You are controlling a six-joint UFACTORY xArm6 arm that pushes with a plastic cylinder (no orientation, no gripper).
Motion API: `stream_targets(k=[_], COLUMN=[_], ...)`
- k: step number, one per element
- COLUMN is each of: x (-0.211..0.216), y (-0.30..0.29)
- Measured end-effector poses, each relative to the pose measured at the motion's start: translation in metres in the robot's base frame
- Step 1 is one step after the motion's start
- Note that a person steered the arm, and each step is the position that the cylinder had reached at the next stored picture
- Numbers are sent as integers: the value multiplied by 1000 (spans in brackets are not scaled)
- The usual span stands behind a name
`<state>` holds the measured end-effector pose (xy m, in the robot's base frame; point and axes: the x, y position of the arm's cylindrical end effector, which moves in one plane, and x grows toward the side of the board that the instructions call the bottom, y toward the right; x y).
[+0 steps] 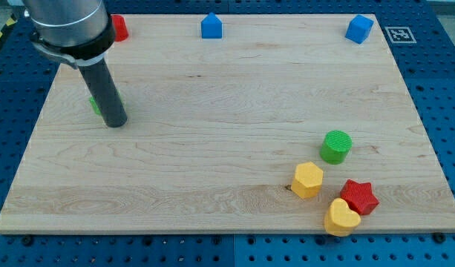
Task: Point your hand at the bottom center of the board
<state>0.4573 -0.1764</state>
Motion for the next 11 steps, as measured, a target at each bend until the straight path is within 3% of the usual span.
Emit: stream_targets(k=[1, 3, 7, 8, 9, 11], x=[1, 56, 63, 103, 132, 143], y=[0, 18, 55, 60, 97, 143])
